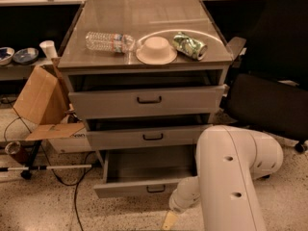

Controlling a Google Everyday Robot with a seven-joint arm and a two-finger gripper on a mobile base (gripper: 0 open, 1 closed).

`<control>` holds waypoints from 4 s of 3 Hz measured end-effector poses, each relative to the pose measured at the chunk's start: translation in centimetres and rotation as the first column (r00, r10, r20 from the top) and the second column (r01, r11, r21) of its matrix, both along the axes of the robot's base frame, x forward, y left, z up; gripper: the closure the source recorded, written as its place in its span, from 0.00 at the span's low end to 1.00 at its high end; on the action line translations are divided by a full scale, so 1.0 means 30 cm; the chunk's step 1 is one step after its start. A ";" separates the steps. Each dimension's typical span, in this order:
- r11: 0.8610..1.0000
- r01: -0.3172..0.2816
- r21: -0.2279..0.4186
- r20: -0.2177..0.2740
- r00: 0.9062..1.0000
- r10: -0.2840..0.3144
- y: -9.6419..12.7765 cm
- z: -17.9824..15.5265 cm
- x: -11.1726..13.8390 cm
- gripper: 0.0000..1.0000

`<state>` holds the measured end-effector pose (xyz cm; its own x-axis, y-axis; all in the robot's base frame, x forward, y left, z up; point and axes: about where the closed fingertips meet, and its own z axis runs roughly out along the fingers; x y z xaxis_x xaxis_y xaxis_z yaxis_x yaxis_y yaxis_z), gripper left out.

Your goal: Close bottom drawer

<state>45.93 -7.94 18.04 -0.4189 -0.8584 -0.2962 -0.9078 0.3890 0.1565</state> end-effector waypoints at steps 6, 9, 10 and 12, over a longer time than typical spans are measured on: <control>0.960 0.046 -0.276 0.121 0.993 -0.013 -0.138 -0.062 0.470 1.00; 0.949 0.073 -0.305 0.203 0.979 -0.010 -0.093 -0.081 0.634 0.58; 0.950 0.080 -0.303 0.252 0.968 -0.001 -0.062 -0.063 0.691 0.35; 0.950 0.075 -0.302 0.295 0.955 0.019 -0.024 -0.039 0.734 0.00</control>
Offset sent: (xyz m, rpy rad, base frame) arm 0.1316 0.0163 0.0098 -0.1827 -0.1413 0.0665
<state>67.96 -8.67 16.87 -0.3796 -0.9155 -0.1332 -0.8829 0.4015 -0.2437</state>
